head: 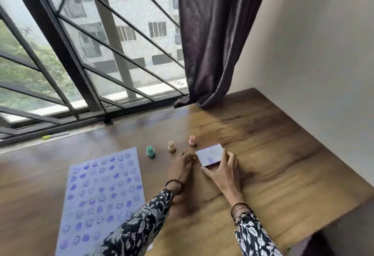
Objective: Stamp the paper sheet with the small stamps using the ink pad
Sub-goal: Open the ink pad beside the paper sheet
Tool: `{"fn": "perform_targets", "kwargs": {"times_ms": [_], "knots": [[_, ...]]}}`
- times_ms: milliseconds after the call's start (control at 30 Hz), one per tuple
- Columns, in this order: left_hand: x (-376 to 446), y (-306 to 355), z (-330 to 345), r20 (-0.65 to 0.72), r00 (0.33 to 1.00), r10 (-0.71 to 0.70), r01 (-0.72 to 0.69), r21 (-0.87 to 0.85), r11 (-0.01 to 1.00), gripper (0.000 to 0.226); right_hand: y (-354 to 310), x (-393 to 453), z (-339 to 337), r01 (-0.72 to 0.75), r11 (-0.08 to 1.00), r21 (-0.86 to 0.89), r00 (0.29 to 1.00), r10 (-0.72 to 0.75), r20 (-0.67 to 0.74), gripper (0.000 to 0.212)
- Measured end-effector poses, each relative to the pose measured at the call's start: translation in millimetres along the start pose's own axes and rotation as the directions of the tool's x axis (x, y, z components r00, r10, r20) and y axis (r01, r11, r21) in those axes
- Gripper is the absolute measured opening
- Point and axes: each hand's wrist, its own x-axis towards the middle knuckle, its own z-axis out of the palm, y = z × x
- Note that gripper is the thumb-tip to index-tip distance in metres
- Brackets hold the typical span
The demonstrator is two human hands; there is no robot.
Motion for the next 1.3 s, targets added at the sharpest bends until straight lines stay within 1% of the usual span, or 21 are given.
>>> {"fn": "perform_targets", "kwargs": {"times_ms": [100,167,267,367,433,600,700,767,800,867,900,933,967,1033,1100,1167,1233,1300], "knots": [[-3,-3,-4,0.000,0.998,-0.069,0.069,-0.105,0.992,0.027,-8,-12,4,0.014,1.000,0.015,1.000,-0.014,0.005,0.097],[-10,-8,-12,-0.015,0.994,-0.108,0.105,-0.125,0.987,0.023,-14,-25,6,0.026,0.999,0.023,1.000,-0.027,0.014,0.097],[-35,-22,-28,-0.042,0.992,-0.116,0.113,-0.069,0.991,0.012,-26,-52,12,0.051,0.998,0.030,0.998,-0.052,0.037,0.099],[-65,-40,-51,-0.102,0.993,-0.065,0.080,0.148,0.986,0.012,-45,-86,16,0.071,0.997,0.033,0.995,-0.073,0.063,0.100],[-78,-47,-64,-0.099,0.993,-0.056,0.076,0.213,0.974,0.015,-56,-104,20,0.062,0.998,0.029,0.995,-0.064,0.083,0.100],[-93,-61,-84,-0.073,0.996,-0.041,0.055,0.199,0.979,0.011,-72,-130,23,0.025,0.998,0.058,0.989,-0.033,0.143,0.102],[-98,-69,-87,-0.079,0.997,-0.024,0.037,0.166,0.985,0.007,-74,-134,21,-0.042,0.984,0.173,0.979,0.006,0.202,0.096],[-99,-72,-88,-0.078,0.997,-0.012,0.023,0.145,0.989,0.005,-74,-131,15,-0.115,0.939,0.325,0.974,0.042,0.221,0.082],[-98,-72,-88,-0.075,0.997,0.000,0.011,0.146,0.989,0.004,-72,-128,10,-0.157,0.900,0.406,0.972,0.067,0.227,0.067],[-99,-72,-88,-0.073,0.997,0.014,-0.004,0.146,0.989,0.005,-65,-119,-1,-0.223,0.824,0.522,0.962,0.102,0.252,0.027],[-99,-72,-88,-0.078,0.997,0.015,-0.004,0.141,0.990,0.005,-61,-115,-8,-0.239,0.799,0.552,0.959,0.103,0.265,0.014],[-99,-72,-88,-0.084,0.996,0.015,-0.004,0.136,0.991,0.005,-57,-111,-14,-0.249,0.784,0.569,0.956,0.104,0.275,0.008],[-100,-72,-88,-0.089,0.996,0.018,-0.006,0.132,0.991,0.004,-53,-107,-19,-0.264,0.752,0.604,0.954,0.109,0.280,0.008],[-101,-71,-87,-0.096,0.995,0.020,-0.007,0.129,0.992,0.004,-47,-98,-26,-0.310,0.658,0.686,0.948,0.162,0.273,0.019],[-102,-70,-87,-0.104,0.994,0.017,-0.003,0.134,0.991,0.004,-43,-87,-31,-0.371,0.582,0.724,0.928,0.269,0.259,0.023],[-102,-71,-86,-0.099,0.995,0.011,0.003,0.139,0.990,0.005,-37,-76,-34,-0.444,0.518,0.732,0.887,0.373,0.274,0.023],[-101,-71,-86,-0.079,0.997,-0.010,0.022,0.149,0.989,0.007,-29,-68,-34,-0.501,0.514,0.696,0.854,0.425,0.300,0.020],[-100,-70,-87,-0.054,0.998,-0.031,0.040,0.171,0.985,0.008,-18,-63,-32,-0.527,0.584,0.617,0.845,0.435,0.311,0.022]]}}
